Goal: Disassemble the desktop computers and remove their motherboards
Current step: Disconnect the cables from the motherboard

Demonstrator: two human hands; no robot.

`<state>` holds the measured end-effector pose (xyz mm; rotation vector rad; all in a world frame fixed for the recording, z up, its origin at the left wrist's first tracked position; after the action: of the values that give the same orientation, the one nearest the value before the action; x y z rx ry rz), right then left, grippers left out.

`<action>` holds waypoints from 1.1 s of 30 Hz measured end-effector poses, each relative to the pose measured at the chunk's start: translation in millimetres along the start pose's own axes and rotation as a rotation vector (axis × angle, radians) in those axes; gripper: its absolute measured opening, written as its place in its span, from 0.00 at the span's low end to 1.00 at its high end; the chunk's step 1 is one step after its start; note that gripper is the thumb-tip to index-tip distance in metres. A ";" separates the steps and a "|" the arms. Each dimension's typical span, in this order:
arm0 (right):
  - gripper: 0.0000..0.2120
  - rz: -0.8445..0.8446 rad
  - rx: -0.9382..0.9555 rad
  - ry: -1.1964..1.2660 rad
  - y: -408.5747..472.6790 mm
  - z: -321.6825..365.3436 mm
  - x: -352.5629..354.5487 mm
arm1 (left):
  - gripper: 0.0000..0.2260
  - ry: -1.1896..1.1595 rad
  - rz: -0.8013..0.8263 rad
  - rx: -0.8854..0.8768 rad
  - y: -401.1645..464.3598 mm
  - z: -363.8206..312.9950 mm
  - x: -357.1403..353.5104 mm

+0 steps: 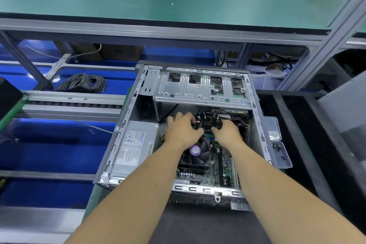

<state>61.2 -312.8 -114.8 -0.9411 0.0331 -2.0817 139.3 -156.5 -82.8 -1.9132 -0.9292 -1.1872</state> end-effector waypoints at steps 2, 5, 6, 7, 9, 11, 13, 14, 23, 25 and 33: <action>0.11 -0.029 0.010 -0.009 2.2 2.8 0.9 | 0.20 0.059 0.014 -0.024 -2.1 -1.7 -2.8; 0.07 -0.105 -0.073 0.264 7.2 -3.9 3.0 | 0.19 0.040 0.016 -0.013 -1.6 -2.0 -2.5; 0.09 -0.141 -0.104 0.363 9.3 -7.9 4.2 | 0.17 0.011 0.021 0.000 -0.6 -1.3 -2.1; 0.10 -0.169 -0.121 0.439 11.4 -10.8 5.1 | 0.16 -0.014 0.028 0.012 0.4 -0.8 -1.7; 0.08 -0.182 -0.120 0.497 11.8 -11.4 5.1 | 0.16 -0.046 0.037 0.024 2.4 -0.6 -2.1; 0.12 -0.163 -0.098 0.465 11.7 -9.0 4.5 | 0.16 -0.086 0.021 0.032 3.7 -0.8 -1.3; 0.17 -0.094 -0.097 0.324 12.8 -7.2 1.7 | 0.15 -0.132 -0.020 0.051 4.5 0.0 3.3; 0.17 -0.039 -0.107 0.210 12.8 -5.9 -0.8 | 0.14 -0.142 -0.055 0.055 4.2 0.5 7.2; 0.03 0.183 -0.177 0.196 29.7 -9.2 -26.1 | 0.12 0.002 -0.259 0.079 -5.0 7.1 27.8; 0.07 0.072 -0.074 0.160 38.1 -6.2 -22.7 | 0.13 0.071 -0.207 0.056 -4.9 5.3 23.1; 0.11 0.183 -0.246 0.259 38.2 -16.8 -32.6 | 0.42 0.257 0.066 -0.093 -10.9 0.5 -6.3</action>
<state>88.7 -319.9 -159.5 -0.7721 0.5013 -2.0440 128.3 -152.0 -86.8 -1.7936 -0.6797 -1.4181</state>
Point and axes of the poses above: each hand's wrist, its own y-axis towards the middle knuckle, its own x-axis out of the back of the hand, z = x × y, the point moved 6 cm from there along y, towards the middle knuckle, and after that the axes turned 14 degrees about y, right-handed, at the moved point
